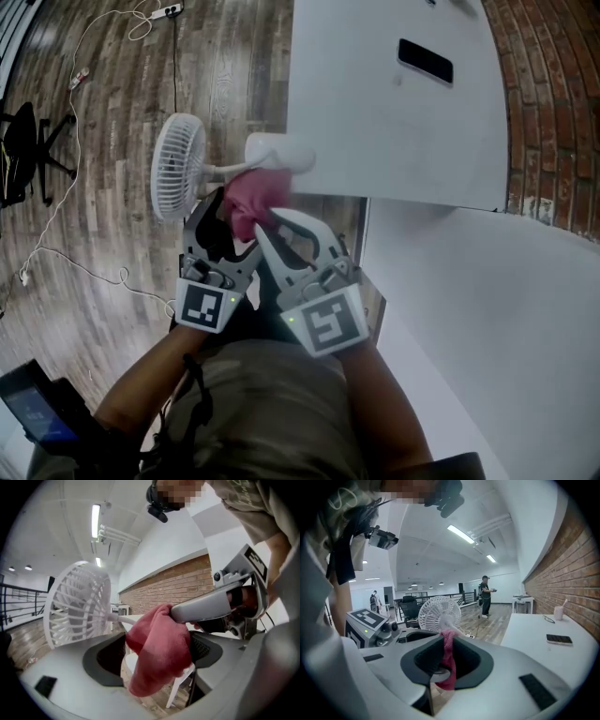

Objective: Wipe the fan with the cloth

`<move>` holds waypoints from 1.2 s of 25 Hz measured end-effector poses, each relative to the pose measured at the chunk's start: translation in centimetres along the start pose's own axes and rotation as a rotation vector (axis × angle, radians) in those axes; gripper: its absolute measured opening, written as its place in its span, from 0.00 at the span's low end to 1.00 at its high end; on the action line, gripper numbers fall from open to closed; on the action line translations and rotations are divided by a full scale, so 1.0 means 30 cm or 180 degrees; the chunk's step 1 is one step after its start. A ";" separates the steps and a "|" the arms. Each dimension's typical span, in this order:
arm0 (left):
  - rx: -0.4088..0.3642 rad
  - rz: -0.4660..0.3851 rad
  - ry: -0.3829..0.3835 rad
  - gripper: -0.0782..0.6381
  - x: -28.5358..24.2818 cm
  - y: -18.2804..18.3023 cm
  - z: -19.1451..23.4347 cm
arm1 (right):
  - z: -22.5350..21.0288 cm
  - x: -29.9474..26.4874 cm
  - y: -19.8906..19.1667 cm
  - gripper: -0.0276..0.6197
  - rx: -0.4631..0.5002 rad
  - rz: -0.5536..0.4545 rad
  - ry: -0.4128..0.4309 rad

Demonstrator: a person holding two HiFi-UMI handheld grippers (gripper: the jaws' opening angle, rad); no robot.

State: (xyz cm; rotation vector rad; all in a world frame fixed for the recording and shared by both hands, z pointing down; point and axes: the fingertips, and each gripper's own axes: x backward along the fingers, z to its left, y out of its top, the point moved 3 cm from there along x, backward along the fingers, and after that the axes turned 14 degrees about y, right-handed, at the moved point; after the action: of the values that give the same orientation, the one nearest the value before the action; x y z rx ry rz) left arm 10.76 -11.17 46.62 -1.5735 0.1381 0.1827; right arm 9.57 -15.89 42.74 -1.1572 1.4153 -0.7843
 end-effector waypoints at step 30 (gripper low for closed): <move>0.0181 0.0421 0.0322 0.29 -0.041 -0.141 0.141 | -0.016 0.076 0.101 0.27 -0.0037 -0.0845 -0.0418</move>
State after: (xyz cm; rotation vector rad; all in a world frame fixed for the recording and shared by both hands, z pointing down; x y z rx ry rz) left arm 10.31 -6.91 51.00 -1.5179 0.3244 0.2011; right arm 8.60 -17.19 39.28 -1.3985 1.1736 -0.8679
